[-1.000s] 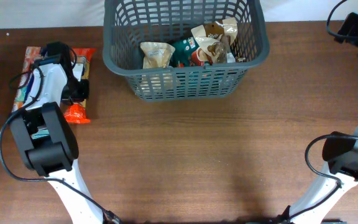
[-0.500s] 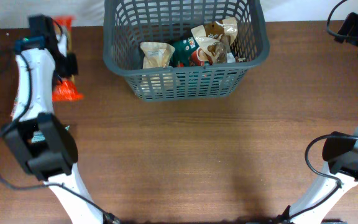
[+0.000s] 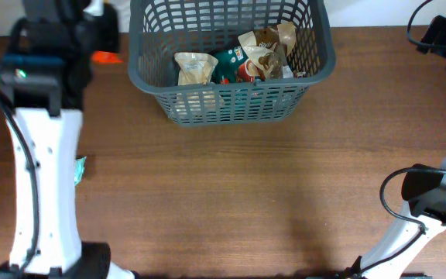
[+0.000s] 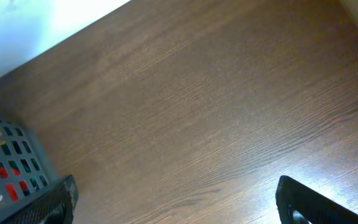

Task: Pack container
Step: 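Lift the pasta packet and drop it into the basket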

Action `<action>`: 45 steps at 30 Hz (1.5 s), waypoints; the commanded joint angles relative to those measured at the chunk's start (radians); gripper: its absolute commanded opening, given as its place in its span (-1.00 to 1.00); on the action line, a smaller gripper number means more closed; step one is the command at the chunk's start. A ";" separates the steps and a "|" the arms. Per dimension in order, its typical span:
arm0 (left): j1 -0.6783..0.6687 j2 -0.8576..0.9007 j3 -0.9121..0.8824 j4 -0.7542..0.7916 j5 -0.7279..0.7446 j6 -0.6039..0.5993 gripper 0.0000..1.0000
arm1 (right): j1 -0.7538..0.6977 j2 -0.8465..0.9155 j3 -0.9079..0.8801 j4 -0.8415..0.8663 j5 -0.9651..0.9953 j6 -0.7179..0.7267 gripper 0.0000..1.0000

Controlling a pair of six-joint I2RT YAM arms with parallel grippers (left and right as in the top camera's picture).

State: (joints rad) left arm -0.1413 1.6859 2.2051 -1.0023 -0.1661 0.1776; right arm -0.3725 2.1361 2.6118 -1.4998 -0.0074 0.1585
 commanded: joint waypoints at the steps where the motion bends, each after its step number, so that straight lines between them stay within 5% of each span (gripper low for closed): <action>1: -0.080 -0.026 0.022 0.022 -0.058 0.098 -0.96 | -0.001 -0.013 0.003 0.000 0.009 0.007 0.98; 7: -0.195 0.014 0.021 0.040 0.010 0.225 -0.96 | -0.001 -0.013 0.003 0.000 0.009 0.007 0.98; 22: -0.200 0.218 0.021 0.191 0.047 0.237 -0.97 | -0.001 -0.013 0.003 0.000 0.009 0.007 0.98; 45: -0.183 0.310 0.021 -0.091 0.163 0.159 -0.96 | -0.001 -0.013 0.003 0.000 0.009 0.007 0.98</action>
State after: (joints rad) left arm -0.3347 2.0354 2.1990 -1.1019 -0.0437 0.3660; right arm -0.3725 2.1361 2.6118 -1.4998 -0.0074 0.1581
